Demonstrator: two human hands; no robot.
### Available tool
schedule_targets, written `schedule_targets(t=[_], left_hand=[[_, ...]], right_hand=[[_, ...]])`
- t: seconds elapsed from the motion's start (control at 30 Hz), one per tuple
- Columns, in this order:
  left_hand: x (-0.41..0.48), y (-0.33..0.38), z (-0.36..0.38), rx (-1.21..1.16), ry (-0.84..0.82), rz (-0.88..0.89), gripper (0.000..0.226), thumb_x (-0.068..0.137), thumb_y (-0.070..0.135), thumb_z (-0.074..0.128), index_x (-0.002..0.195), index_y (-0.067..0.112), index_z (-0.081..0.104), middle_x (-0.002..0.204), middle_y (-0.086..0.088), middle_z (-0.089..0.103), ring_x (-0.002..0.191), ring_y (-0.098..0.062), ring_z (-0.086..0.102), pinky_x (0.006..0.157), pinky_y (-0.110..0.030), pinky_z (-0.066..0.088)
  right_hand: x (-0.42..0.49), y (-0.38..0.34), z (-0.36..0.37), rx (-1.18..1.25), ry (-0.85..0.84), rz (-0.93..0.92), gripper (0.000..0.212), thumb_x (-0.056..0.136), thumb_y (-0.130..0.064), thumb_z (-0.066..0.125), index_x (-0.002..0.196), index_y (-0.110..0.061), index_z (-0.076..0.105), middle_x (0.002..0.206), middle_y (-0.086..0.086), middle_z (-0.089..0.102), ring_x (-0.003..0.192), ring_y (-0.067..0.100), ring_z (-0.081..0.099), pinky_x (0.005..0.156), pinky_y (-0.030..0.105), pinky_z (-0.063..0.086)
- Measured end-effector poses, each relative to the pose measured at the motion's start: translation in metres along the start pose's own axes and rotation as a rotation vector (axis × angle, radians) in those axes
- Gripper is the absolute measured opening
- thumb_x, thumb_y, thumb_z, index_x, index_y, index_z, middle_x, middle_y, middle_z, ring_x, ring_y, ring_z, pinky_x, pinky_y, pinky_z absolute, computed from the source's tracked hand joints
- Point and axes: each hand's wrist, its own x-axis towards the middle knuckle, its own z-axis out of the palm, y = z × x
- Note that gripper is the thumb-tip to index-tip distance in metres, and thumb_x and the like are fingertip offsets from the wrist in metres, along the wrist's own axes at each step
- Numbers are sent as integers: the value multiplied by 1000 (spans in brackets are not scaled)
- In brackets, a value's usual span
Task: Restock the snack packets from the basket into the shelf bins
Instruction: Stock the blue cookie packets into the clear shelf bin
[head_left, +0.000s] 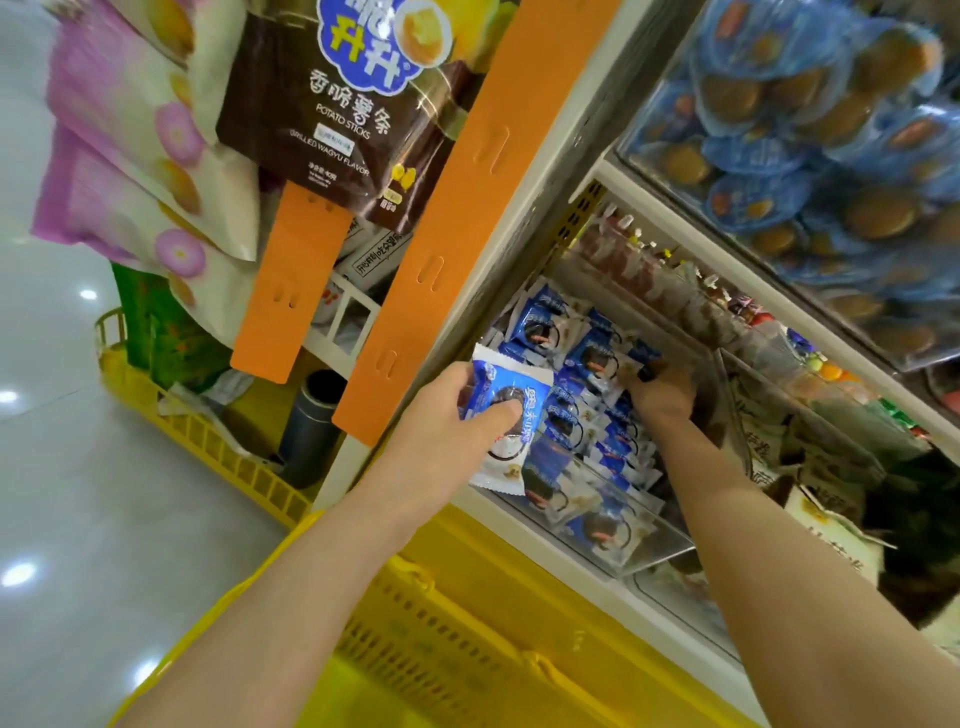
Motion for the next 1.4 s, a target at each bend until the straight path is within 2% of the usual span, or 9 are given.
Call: schedule_targets(t=[0.23, 0.37, 0.5, 0.63, 0.8, 0.93, 1.13, 1.27, 1.4], left_hand=[[6, -2, 0, 1, 20, -22, 19, 91, 19, 57, 110, 17, 57, 97, 9, 65, 73, 8, 61, 57, -2, 45], [7, -5, 4, 3, 17, -29, 16, 91, 19, 57, 107, 19, 56, 92, 12, 65, 68, 12, 60, 55, -2, 44], [10, -6, 4, 38, 47, -44, 22, 90, 20, 57, 111, 17, 57, 99, 6, 66, 75, 4, 61, 55, -1, 44], [8, -6, 5, 32, 37, -57, 20, 90, 21, 58, 111, 18, 57, 96, 10, 66, 74, 7, 61, 56, -1, 44], [6, -3, 7, 29, 29, -65, 22, 90, 20, 57, 112, 18, 55, 96, 8, 65, 66, 12, 61, 53, -3, 45], [5, -3, 4, 26, 31, -64, 18, 90, 20, 58, 108, 21, 54, 92, 12, 63, 64, 17, 59, 51, -2, 44], [9, -5, 4, 37, 38, -61, 24, 90, 21, 58, 113, 19, 55, 99, 6, 64, 65, 14, 61, 50, -4, 45], [12, -8, 7, 39, 38, -48, 26, 90, 21, 57, 116, 18, 55, 100, 6, 66, 70, 6, 63, 53, -3, 45], [14, -12, 8, 44, 44, -25, 33, 89, 20, 59, 121, 19, 51, 109, 5, 65, 88, 2, 62, 61, -2, 47]], right_hand=[[3, -14, 10, 109, -94, -111, 45, 83, -24, 70, 121, -6, 55, 123, 17, 58, 103, 26, 54, 87, 32, 43], [8, -14, 10, 145, -111, -124, 40, 82, -22, 70, 116, -6, 58, 124, 15, 57, 111, 29, 54, 87, 27, 39], [10, -15, 13, 2, -118, -139, 40, 86, -29, 65, 121, -13, 54, 122, 12, 57, 93, 23, 55, 84, 33, 45], [18, -13, 5, -236, 29, -159, 48, 95, -30, 51, 136, -10, 37, 140, 18, 40, 123, 37, 44, 97, 49, 43], [24, -3, -4, -313, -174, -192, 51, 92, -36, 55, 132, -6, 45, 131, 18, 52, 118, 35, 50, 99, 45, 42], [31, -3, -18, -398, -292, -322, 67, 76, -18, 76, 133, -7, 43, 134, 16, 50, 122, 34, 47, 103, 44, 39], [50, 0, -36, -460, -221, -456, 55, 75, -5, 75, 125, -3, 51, 122, 21, 57, 110, 36, 54, 87, 37, 43], [55, 5, -29, -538, -243, -528, 58, 77, -3, 71, 131, -8, 49, 126, 20, 55, 113, 37, 53, 94, 41, 42], [49, 3, -24, -593, -61, -469, 47, 85, -5, 61, 128, -7, 43, 121, 21, 55, 107, 37, 55, 89, 44, 47]])
